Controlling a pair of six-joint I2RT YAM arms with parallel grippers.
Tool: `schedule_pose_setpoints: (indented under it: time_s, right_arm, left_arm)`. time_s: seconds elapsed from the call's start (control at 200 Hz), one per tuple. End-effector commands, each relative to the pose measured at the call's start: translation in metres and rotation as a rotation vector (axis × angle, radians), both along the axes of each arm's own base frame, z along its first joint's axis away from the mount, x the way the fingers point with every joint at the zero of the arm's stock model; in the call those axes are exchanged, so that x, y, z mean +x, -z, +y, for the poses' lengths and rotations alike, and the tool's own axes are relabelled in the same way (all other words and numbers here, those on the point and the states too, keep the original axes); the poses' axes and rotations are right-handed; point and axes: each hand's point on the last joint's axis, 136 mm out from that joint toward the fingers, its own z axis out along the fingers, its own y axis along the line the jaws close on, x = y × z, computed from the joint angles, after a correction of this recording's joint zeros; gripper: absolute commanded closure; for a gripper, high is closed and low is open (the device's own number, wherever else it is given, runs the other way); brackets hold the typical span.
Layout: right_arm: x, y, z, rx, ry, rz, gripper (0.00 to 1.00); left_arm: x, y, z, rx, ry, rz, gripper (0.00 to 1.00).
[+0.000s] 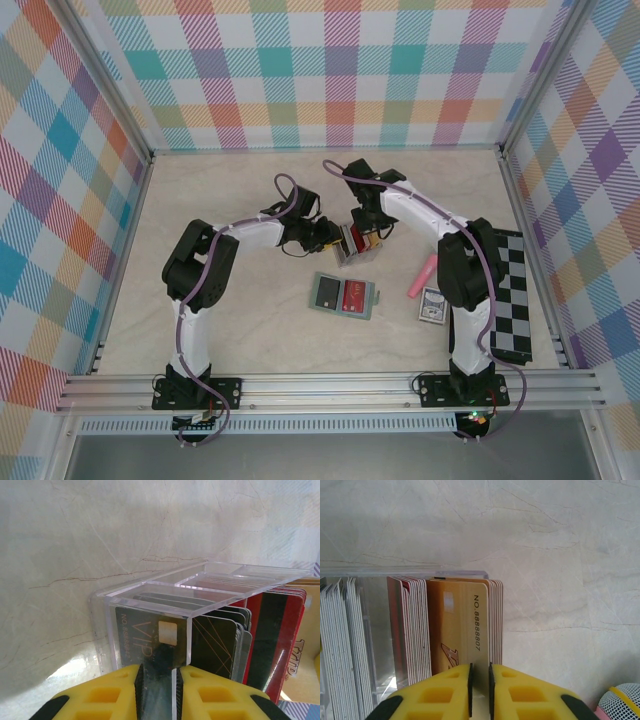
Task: Put the credit cards into the card holder
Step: Pick up the credit card from the storage box.
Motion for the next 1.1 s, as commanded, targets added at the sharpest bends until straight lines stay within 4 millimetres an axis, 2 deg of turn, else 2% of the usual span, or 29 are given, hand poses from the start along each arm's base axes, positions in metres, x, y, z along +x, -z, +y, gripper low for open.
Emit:
schedule_pose_setpoints:
  time_s: [0.0, 0.055, 0.215, 0.42, 0.495, 0.655, 0.84, 0.965, 1.095]
  right_arm:
    - [0.000, -0.026, -0.008, -0.018, 0.014, -0.048, 0.84]
    - [-0.001, -0.029, -0.006, 0.000, 0.010, -0.045, 0.89]
    - [-0.008, -0.038, -0.001, 0.052, 0.015, -0.037, 0.89]
    - [-0.018, -0.049, 0.011, 0.150, 0.016, -0.020, 0.94]
    - [-0.023, -0.053, 0.017, 0.200, 0.014, -0.008, 0.99]
    - [-0.033, -0.072, 0.021, 0.304, 0.065, -0.035, 0.99]
    - [-0.058, -0.093, 0.020, 0.472, 0.140, -0.075, 0.99]
    - [-0.080, -0.090, 0.022, 0.588, 0.186, -0.044, 0.99]
    - [-0.105, -0.077, 0.024, 0.682, 0.237, 0.015, 1.00]
  left_arm:
    - [-0.025, 0.036, 0.023, 0.136, -0.017, 0.106, 0.76]
    - [-0.024, 0.035, 0.023, 0.135, -0.019, 0.104, 0.76]
    - [-0.024, 0.033, 0.024, 0.135, -0.018, 0.098, 0.76]
    - [-0.024, 0.029, 0.025, 0.135, -0.016, 0.087, 0.76]
    - [-0.024, 0.024, 0.024, 0.128, -0.014, 0.076, 0.75]
    - [-0.021, 0.004, 0.020, 0.097, -0.001, 0.028, 0.68]
    - [-0.022, -0.026, 0.021, 0.073, 0.014, -0.043, 0.59]
    - [-0.030, -0.039, 0.028, 0.073, 0.013, -0.070, 0.57]
    - [-0.045, -0.046, 0.039, 0.084, 0.018, -0.085, 0.54]
